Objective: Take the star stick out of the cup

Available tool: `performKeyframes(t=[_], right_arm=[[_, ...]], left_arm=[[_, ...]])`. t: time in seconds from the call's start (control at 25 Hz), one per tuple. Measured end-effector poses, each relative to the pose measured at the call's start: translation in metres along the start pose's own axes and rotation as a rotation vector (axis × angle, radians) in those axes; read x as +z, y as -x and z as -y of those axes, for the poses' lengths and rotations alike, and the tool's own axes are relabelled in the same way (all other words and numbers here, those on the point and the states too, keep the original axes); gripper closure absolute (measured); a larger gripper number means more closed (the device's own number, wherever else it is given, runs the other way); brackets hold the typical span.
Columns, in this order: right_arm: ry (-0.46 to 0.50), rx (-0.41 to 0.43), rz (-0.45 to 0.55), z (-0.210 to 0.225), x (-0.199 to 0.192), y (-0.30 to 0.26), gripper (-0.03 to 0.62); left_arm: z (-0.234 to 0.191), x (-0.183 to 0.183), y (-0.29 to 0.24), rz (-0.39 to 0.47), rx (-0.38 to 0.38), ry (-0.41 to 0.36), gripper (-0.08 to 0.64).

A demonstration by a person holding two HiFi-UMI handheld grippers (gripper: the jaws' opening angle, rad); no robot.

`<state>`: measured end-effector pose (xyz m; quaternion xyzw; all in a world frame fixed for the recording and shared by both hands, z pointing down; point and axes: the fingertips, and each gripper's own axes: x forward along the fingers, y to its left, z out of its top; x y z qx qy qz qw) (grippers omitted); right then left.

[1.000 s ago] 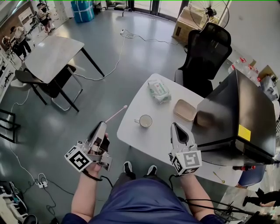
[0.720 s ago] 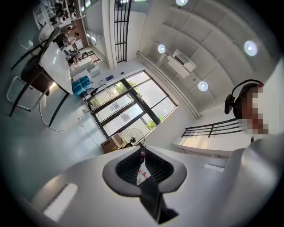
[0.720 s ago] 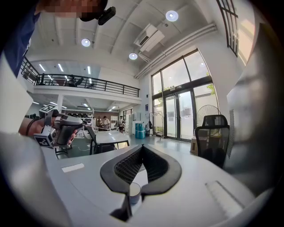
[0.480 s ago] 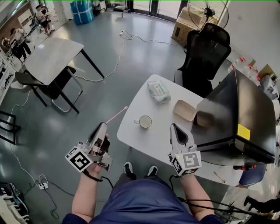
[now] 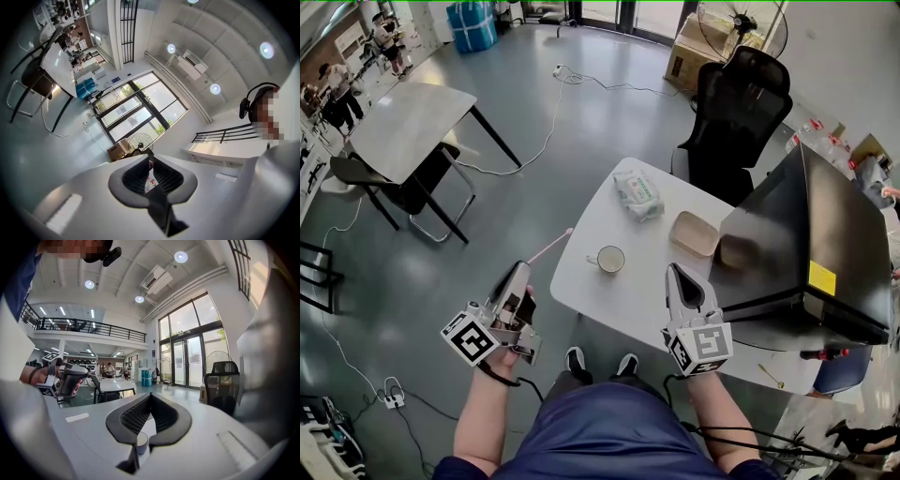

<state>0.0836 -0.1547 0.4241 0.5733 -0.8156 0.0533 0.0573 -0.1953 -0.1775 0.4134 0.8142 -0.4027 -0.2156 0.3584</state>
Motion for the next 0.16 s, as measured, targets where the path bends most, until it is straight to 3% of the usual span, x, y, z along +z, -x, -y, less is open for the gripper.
performKeyframes(t=[0.16], right_arm=[[0.003,-0.009,-0.002,0.0000,-0.0008,0.0018,0.586]], left_arm=[[-0.0050,0.0006,-0.0021,-0.011,-0.003,-0.002,0.532]])
